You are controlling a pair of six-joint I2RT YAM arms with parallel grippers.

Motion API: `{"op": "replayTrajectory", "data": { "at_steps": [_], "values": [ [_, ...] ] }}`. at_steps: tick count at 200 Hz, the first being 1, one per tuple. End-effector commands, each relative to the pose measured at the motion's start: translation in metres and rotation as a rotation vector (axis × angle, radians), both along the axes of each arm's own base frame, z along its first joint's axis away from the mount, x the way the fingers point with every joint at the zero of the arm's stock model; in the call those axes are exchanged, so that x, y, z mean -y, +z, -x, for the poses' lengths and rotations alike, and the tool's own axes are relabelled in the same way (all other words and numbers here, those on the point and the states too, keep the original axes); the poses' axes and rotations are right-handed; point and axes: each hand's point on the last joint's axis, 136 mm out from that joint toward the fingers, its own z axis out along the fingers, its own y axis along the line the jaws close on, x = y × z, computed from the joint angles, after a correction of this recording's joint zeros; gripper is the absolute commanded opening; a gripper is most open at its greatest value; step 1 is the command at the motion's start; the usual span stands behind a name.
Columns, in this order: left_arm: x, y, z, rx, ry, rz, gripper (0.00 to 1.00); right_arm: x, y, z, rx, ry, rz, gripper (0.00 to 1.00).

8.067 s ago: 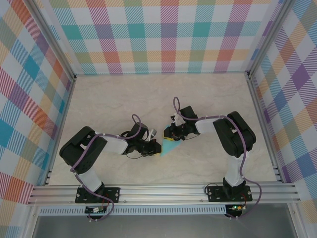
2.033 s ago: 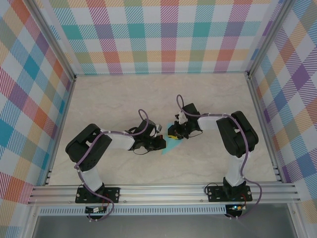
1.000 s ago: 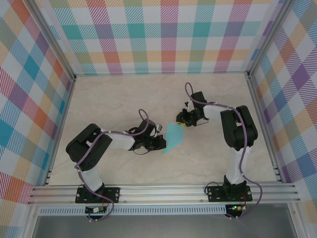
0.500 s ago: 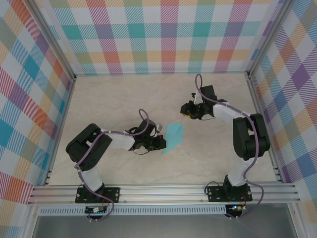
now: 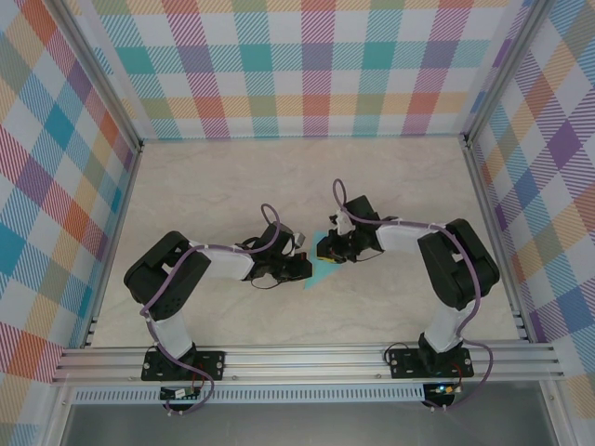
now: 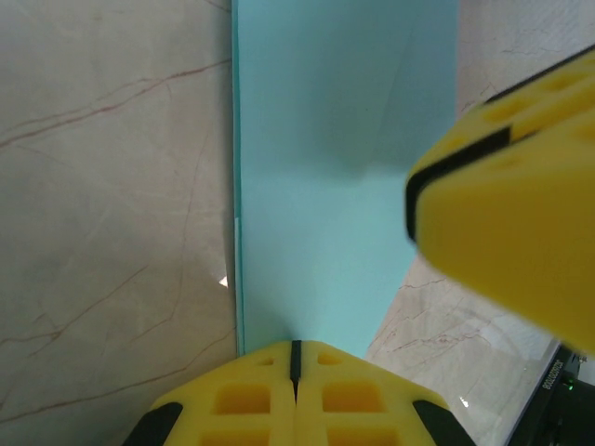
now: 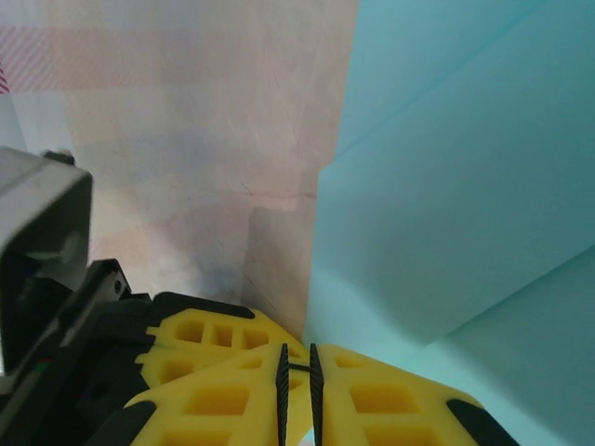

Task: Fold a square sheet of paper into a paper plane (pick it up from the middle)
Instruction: Fourth fold the wing at the center of the table.

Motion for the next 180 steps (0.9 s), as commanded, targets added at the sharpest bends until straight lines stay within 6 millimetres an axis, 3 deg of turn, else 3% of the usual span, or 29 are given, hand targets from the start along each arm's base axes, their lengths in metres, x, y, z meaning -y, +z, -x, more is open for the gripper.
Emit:
{"op": "replayTrajectory", "data": {
  "at_steps": [1, 36, 64, 100, 180],
  "values": [
    [-0.071, -0.079, 0.06, -0.235, 0.011, -0.358, 0.0, -0.007, -0.016, 0.005, -0.012, 0.016, 0.006, 0.14],
    [-0.072, -0.08, 0.06, -0.236, 0.013, -0.363, 0.0, 0.003, -0.041, 0.01, -0.042, -0.003, 0.107, 0.11],
    [-0.074, -0.081, 0.062, -0.24, 0.013, -0.369, 0.0, 0.014, -0.041, 0.004, -0.011, -0.029, 0.176, 0.11],
    [-0.076, -0.083, 0.064, -0.242, 0.011, -0.373, 0.0, 0.023, -0.032, -0.024, 0.043, -0.068, 0.184, 0.13],
    [-0.081, -0.083, 0.068, -0.242, 0.01, -0.375, 0.0, 0.063, -0.022, -0.095, 0.102, -0.188, 0.099, 0.14]
  ]
}}
